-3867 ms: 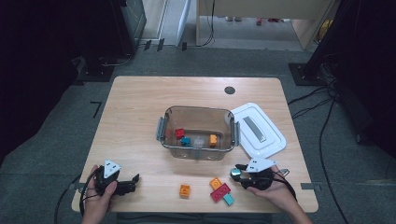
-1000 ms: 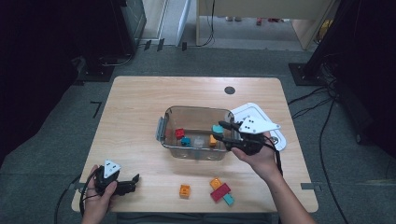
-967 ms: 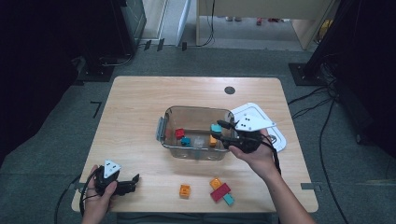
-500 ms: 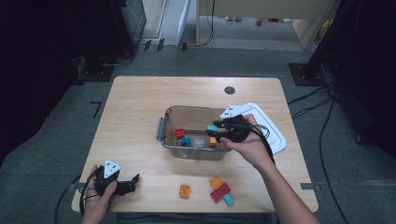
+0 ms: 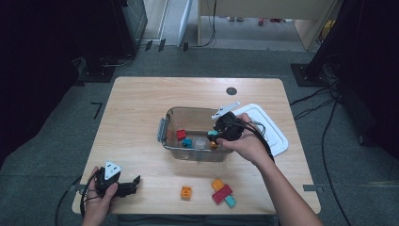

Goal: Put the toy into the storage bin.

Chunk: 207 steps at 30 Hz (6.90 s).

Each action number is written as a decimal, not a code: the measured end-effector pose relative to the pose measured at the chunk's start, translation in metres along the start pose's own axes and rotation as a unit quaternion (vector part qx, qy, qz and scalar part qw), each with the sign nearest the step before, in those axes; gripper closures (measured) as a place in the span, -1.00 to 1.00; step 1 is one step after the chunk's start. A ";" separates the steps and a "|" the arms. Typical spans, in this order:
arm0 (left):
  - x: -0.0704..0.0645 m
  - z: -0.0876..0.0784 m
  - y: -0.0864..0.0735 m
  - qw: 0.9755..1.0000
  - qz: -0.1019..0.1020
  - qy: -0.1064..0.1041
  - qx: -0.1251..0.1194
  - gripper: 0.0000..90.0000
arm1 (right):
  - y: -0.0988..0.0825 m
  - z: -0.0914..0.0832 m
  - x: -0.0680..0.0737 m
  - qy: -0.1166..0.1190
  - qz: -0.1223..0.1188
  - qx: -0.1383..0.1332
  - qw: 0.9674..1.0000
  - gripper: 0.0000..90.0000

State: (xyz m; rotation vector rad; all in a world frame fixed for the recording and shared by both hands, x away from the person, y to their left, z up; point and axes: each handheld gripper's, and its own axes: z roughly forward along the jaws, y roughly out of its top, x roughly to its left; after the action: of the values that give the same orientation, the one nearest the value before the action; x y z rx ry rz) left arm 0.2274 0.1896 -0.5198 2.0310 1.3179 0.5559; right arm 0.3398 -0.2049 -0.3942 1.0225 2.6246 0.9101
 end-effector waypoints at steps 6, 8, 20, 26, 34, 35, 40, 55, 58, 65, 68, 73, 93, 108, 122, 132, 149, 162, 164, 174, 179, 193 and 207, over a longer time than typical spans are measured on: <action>0.000 0.000 0.000 1.000 0.000 0.000 0.000 -0.95 | -0.001 0.004 -0.001 -0.002 -0.002 0.013 1.000 0.22; 0.000 0.000 0.000 1.000 0.000 0.000 0.000 -0.95 | -0.001 0.004 -0.002 -0.003 0.000 0.010 1.000 0.22; 0.000 0.000 0.000 1.000 0.000 0.000 0.000 -0.95 | -0.004 -0.004 -0.005 0.002 0.008 -0.025 1.000 0.08; 0.000 0.000 0.000 1.000 0.001 0.000 0.000 -0.95 | -0.012 -0.019 -0.005 0.017 0.014 -0.083 0.996 -0.27; 0.000 0.000 0.000 1.000 0.000 0.000 -0.001 -0.95 | -0.028 -0.041 0.007 0.018 0.003 -0.153 0.988 -0.48; 0.000 0.000 0.000 1.000 0.000 0.000 -0.001 -0.95 | -0.035 -0.048 0.013 0.022 -0.003 -0.170 0.985 -0.48; 0.000 0.000 0.000 1.000 -0.001 0.000 -0.001 -0.95 | -0.056 -0.063 0.033 0.016 -0.019 -0.189 0.982 -0.46; 0.000 0.000 0.000 1.000 0.001 0.000 0.000 -0.95 | -0.138 -0.060 0.068 0.019 -0.008 -0.183 0.983 -0.32; 0.000 0.000 0.000 1.000 0.001 0.000 0.001 -0.95 | -0.150 -0.054 0.070 0.024 -0.003 -0.175 0.984 -0.29; 0.000 0.000 0.000 1.000 0.001 0.000 0.001 -0.95 | -0.182 -0.028 0.075 0.037 -0.004 -0.128 0.991 -0.31; 0.000 0.000 0.000 1.000 0.001 0.000 0.001 -0.95 | -0.189 -0.019 0.076 0.049 -0.014 -0.105 0.993 -0.35; 0.000 0.000 0.000 1.000 0.001 0.000 0.001 -0.95 | -0.198 -0.002 0.080 0.039 -0.043 -0.065 0.996 -0.39; 0.000 0.000 0.000 1.000 0.001 0.000 0.001 -0.95 | -0.201 0.004 0.056 -0.009 -0.031 -0.079 0.996 0.16; 0.000 0.000 0.000 1.000 0.001 0.000 0.001 -0.95 | -0.208 0.001 0.044 -0.009 0.011 -0.093 0.996 0.44; 0.000 0.000 0.000 1.000 0.001 0.000 0.001 -0.95 | -0.203 -0.008 0.041 0.010 0.021 -0.131 0.991 0.50; 0.000 0.000 0.000 1.000 0.001 0.000 0.001 -0.95 | -0.182 -0.032 0.043 0.010 0.011 -0.172 0.985 0.50; 0.000 0.000 0.000 1.000 0.001 0.000 0.001 -0.95 | -0.133 -0.081 0.036 0.015 0.016 -0.248 0.969 0.50; 0.000 0.000 0.000 1.000 0.000 0.000 0.001 -0.95 | -0.089 -0.098 0.029 0.010 0.001 -0.279 0.960 0.50; 0.000 0.000 0.000 1.000 0.000 0.000 0.001 -0.95 | -0.083 -0.098 0.027 0.009 0.002 -0.282 0.959 0.50; 0.000 0.000 0.000 1.000 0.000 0.000 0.000 -0.95 | -0.055 -0.090 0.018 0.017 0.008 -0.291 0.957 0.50; 0.000 0.000 0.000 1.000 0.000 0.000 0.000 -0.95 | -0.047 -0.085 0.016 0.015 0.009 -0.287 0.958 0.50; 0.000 0.000 0.000 1.000 0.000 0.000 -0.001 -0.95 | -0.020 -0.061 0.002 0.012 0.014 -0.254 0.967 0.50; 0.000 0.000 0.000 1.000 0.001 0.000 0.000 -0.95 | -0.002 -0.033 -0.006 0.013 0.017 -0.184 0.983 0.50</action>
State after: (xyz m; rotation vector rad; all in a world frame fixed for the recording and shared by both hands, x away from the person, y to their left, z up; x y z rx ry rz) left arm 0.2275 0.1897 -0.5197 2.0332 1.3163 0.5572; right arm 0.3310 -0.2259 -0.3691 0.9631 2.3354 1.3594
